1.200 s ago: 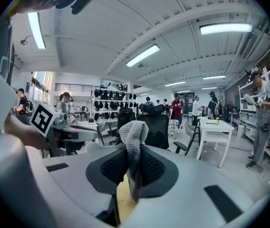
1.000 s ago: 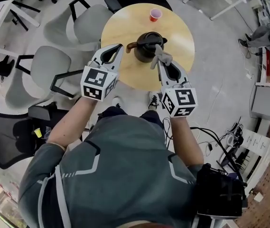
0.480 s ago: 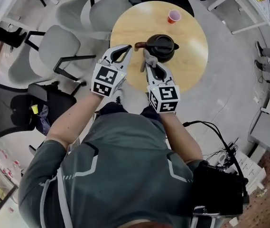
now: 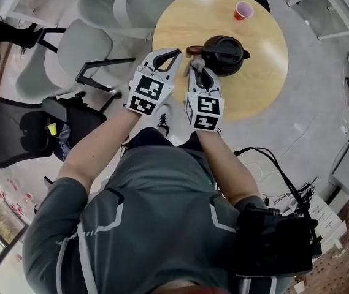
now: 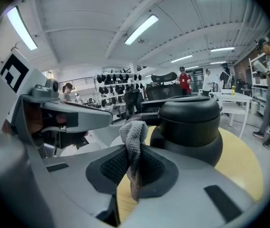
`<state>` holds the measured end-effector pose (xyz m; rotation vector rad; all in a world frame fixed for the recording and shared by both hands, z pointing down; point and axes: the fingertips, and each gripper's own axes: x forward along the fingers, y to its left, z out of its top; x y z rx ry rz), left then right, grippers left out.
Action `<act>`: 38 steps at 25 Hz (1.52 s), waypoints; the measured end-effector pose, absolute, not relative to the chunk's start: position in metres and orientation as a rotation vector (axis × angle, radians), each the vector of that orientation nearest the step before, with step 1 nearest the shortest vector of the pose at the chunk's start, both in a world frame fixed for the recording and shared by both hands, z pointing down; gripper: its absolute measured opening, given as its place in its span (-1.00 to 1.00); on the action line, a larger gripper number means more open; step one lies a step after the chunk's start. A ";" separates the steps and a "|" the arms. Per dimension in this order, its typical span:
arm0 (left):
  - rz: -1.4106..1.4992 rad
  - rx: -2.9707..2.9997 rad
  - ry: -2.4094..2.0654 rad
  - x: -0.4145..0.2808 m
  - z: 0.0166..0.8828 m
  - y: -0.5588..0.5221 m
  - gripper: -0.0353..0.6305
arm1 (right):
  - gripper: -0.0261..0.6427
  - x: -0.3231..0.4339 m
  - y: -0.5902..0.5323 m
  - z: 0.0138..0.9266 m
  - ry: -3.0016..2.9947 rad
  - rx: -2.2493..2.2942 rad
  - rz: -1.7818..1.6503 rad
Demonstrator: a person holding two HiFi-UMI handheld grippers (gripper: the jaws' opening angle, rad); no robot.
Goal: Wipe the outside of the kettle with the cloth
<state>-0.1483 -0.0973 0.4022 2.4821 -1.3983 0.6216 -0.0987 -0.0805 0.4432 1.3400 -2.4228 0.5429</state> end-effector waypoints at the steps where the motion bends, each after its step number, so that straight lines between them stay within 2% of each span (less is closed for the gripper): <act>1: 0.627 2.486 -1.389 -0.149 0.404 -0.097 -0.86 | -0.75 -0.098 -0.081 0.445 -2.408 1.377 0.535; 16: 0.631 2.582 -1.281 -0.138 0.429 -0.105 -0.84 | -0.75 -0.095 -0.091 0.467 -2.320 1.666 0.624; 20: 0.665 2.608 -1.260 -0.133 0.435 -0.101 -0.67 | -0.75 -0.090 -0.087 0.468 -2.314 1.715 0.632; 32: 0.674 2.564 -1.321 -0.134 0.438 -0.104 -0.66 | -0.75 -0.064 -0.072 0.470 -2.317 1.712 0.665; 38: 0.704 2.510 -1.394 -0.129 0.435 -0.104 -0.74 | -0.75 -0.046 -0.067 0.466 -2.357 1.617 0.612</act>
